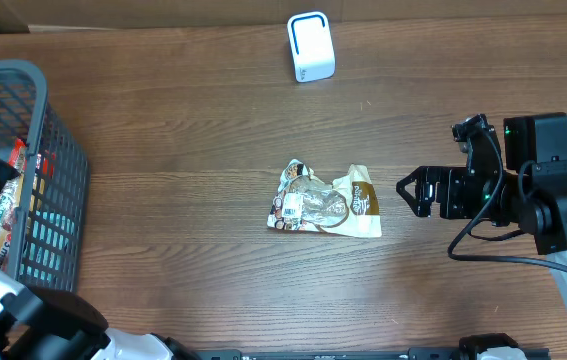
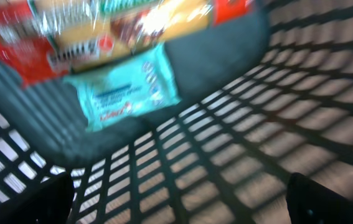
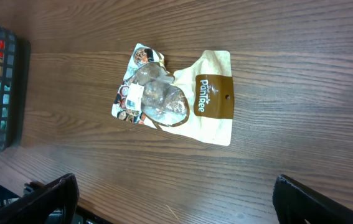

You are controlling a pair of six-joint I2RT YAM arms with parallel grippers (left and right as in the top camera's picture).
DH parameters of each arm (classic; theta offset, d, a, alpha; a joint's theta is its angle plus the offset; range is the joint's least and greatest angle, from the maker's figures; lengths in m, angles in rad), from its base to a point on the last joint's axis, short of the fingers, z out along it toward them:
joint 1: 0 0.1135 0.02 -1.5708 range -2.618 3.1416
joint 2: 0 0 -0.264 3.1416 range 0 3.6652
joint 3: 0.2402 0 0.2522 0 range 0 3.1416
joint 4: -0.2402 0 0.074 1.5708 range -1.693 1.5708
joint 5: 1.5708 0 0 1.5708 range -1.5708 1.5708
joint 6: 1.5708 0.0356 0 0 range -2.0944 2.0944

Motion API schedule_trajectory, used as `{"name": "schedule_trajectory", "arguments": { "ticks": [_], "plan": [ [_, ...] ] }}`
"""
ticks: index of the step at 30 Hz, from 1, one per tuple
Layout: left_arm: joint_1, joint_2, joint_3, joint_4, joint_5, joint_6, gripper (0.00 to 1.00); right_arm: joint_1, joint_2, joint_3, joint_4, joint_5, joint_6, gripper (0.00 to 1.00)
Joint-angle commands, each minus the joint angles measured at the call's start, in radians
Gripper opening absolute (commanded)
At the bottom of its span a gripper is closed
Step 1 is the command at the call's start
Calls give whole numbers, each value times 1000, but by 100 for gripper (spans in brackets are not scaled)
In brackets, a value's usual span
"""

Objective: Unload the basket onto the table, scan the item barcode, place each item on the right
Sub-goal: 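Reach the left gripper into the basket and grasp the teal packet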

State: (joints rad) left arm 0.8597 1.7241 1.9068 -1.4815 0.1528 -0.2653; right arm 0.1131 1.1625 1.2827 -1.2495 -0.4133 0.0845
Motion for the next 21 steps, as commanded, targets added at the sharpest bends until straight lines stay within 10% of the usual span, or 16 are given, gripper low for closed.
{"name": "schedule_trajectory", "arguments": {
  "ticks": [1, 21],
  "plan": [
    [17, -2, -199, 112, -39, -47, 100, 6, -1, 13, -10, 21, -8, 100],
    [11, 21, -666, 679, -154, -77, 100, 5, 0, 13, -49, 31, -7, 100]
  ]
}}
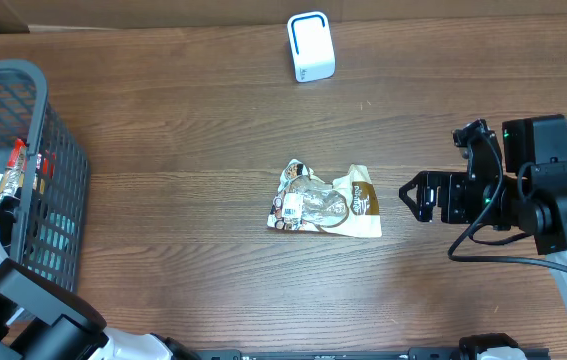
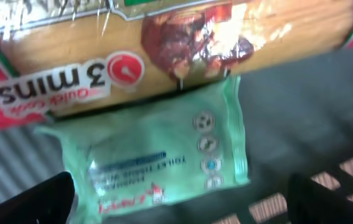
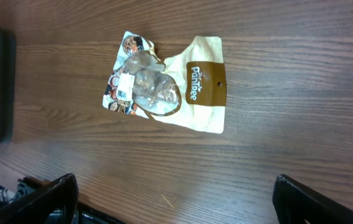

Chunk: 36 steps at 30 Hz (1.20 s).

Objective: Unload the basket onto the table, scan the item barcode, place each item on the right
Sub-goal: 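Reach the left gripper into the basket and grasp the teal packet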

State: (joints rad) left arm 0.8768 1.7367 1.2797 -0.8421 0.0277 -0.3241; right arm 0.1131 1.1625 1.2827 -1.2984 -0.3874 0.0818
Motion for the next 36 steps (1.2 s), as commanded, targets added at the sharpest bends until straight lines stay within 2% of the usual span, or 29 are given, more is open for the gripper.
{"name": "schedule_trajectory", "arguments": {
  "ticks": [1, 9, 16, 17, 19, 21, 22, 23, 30, 32, 36],
  "plan": [
    [-7, 8, -50, 57, -37, -23, 100, 6, 0, 13, -1, 5, -5, 100],
    [-7, 50, -95, 132, -43, -29, 99, 6, 10, 13, -30, 5, -5, 100],
    [-7, 196, -95, 133, -56, -28, 98, 6, 24, 13, -33, 5, -1, 100],
    [-7, 207, -95, 133, -56, -28, 93, 5, 24, 13, -33, 5, -1, 100],
    [-7, 214, -95, 132, -56, -28, 73, 6, 24, 13, -33, 5, -1, 100],
    [-7, 213, -89, 129, -51, -28, 19, 6, 24, 13, -32, 5, -1, 100],
    [-7, 213, -80, 120, -47, -28, 8, 6, 24, 13, -32, 5, -1, 100],
    [-7, 213, -73, 113, -42, -28, 4, 6, 24, 13, -31, 5, -1, 100],
    [-8, 212, 109, -45, 81, -10, 4, 5, 24, 13, -31, 5, -1, 100],
    [-8, 212, 204, -122, 124, 16, 4, 6, 24, 13, -31, 5, -1, 100],
    [-8, 212, 508, -350, 180, 52, 4, 6, 24, 13, -23, 5, -1, 100]
  ]
}}
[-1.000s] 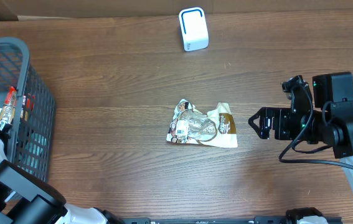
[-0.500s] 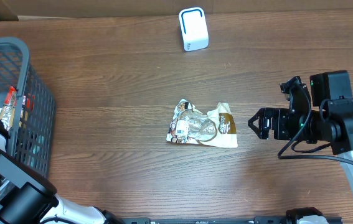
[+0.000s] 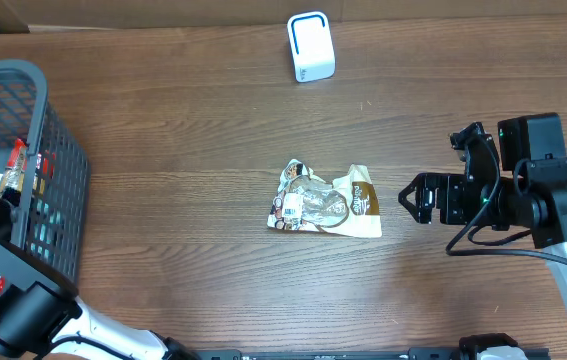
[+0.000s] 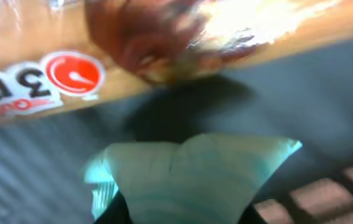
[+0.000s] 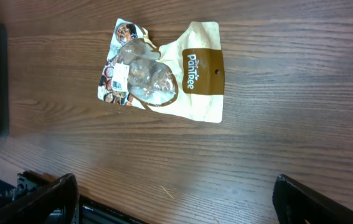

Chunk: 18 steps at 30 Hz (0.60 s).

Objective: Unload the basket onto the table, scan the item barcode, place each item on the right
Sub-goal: 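Reach the left gripper into the basket and grasp the teal packet, then carry the teal packet out and set it left of the pouch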

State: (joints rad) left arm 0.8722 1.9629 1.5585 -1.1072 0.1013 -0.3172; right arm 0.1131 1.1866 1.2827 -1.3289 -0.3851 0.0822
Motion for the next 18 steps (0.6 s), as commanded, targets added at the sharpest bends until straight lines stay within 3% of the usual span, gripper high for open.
{"name": "schedule_trajectory", "arguments": {
  "ticks": [1, 11, 14, 18],
  "plan": [
    [-3, -14, 294, -130, 125, 61, 4, 6, 0, 13, 11, 3, -1, 100],
    [-70, -15, 1073, -577, 229, 165, 4, 6, 0, 13, 21, 3, -1, 100],
    [-184, -66, 1146, -583, 299, 209, 4, 6, 0, 13, 21, 2, -1, 100],
    [-368, -110, 1131, -583, 273, 241, 4, 6, 0, 13, 13, 2, -1, 100]
  ]
}}
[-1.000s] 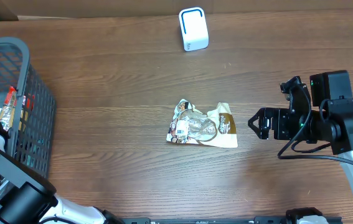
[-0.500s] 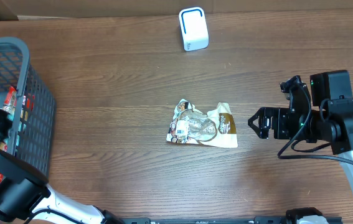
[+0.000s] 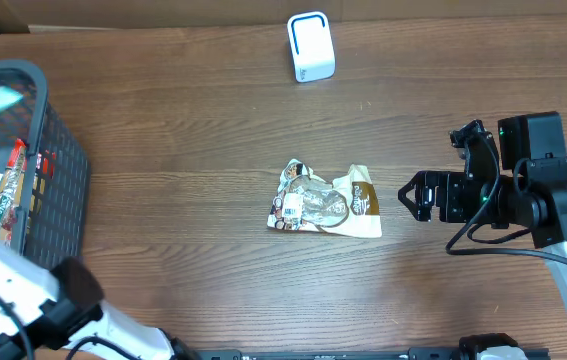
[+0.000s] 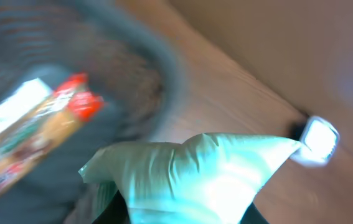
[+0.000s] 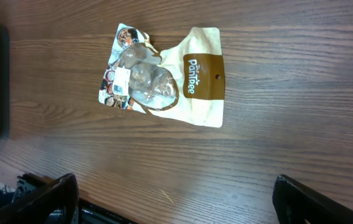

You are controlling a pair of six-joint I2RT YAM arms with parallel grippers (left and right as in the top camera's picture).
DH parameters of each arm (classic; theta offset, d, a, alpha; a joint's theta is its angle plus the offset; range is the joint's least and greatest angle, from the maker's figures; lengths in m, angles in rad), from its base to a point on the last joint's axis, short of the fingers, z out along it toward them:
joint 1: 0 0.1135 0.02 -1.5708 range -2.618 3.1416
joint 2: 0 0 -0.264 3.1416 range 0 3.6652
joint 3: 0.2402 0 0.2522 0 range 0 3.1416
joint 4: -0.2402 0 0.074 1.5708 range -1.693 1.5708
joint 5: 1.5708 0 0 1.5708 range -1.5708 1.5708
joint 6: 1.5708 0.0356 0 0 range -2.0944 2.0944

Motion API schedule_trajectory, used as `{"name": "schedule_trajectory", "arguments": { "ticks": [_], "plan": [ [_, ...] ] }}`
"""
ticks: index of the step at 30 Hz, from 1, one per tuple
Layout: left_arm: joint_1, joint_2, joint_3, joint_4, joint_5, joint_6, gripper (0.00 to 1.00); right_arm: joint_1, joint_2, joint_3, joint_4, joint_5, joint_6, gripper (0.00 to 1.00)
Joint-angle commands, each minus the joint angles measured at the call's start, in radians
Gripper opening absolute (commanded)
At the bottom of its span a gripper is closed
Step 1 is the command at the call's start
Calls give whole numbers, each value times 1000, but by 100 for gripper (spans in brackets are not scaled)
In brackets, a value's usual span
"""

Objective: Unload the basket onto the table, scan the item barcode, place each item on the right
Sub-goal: 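Carry the teal packet out and set it left of the pouch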

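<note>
My left gripper is lifted above the far rim of the dark mesh basket (image 3: pixel 58 150), shut on a pale teal wipes packet (image 4: pixel 188 171) that fills the lower left wrist view and hides the fingertips. The white scanner (image 3: pixel 310 47) stands at the table's far edge, also blurred at the right of the left wrist view as the scanner (image 4: pixel 318 138). My right gripper (image 3: pixel 411 195) hovers open to the right of a cream and brown snack pouch (image 3: pixel 325 203), which lies flat and shows as the pouch (image 5: pixel 164 81) in the right wrist view.
In the basket lies a red and tan noodle pack (image 3: pixel 3 190), seen too as the noodle pack (image 4: pixel 33 130). The wooden table (image 3: pixel 193 110) runs between basket, scanner and pouch. The right arm's black body (image 3: pixel 533 190) sits at the right edge.
My left gripper was down inside the basket, shut on the teal packet. It is now raised above the basket rim with the packet. The right arm and pouch are unchanged.
First my left gripper was open inside the basket above the noodle pack and teal packet. Then it was closer to the packet, then shut on it. Now the packet is held above the basket. My right gripper stayed open beside the pouch throughout.
</note>
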State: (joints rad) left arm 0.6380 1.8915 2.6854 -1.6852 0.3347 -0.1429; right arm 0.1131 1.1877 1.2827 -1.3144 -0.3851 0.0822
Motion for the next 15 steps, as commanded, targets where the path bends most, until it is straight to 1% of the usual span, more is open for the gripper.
{"name": "schedule_trajectory", "arguments": {
  "ticks": [1, 4, 6, 8, 9, 12, 15],
  "plan": [
    [-187, -47, -11, -5, 23, 66, 4, 6, -2, 13, -4, 2, -1, 100],
    [-351, -62, -85, -5, -53, 64, 4, 6, -2, 13, -6, 2, -1, 100],
    [-462, -63, -165, -5, -105, 45, 4, 6, -2, 13, -3, 3, -1, 100],
    [-560, -63, -267, -4, -161, 13, 4, 6, -2, 13, -1, 2, -1, 100],
    [-637, -61, -378, 6, -253, -29, 5, 6, -1, 13, -2, 2, -1, 100],
    [-735, -61, -579, 73, -373, -95, 4, 6, -1, 13, -2, 3, -2, 100],
    [-801, -61, -778, 198, -398, -113, 4, 6, -1, 13, 1, 3, -3, 100]
  ]
}}
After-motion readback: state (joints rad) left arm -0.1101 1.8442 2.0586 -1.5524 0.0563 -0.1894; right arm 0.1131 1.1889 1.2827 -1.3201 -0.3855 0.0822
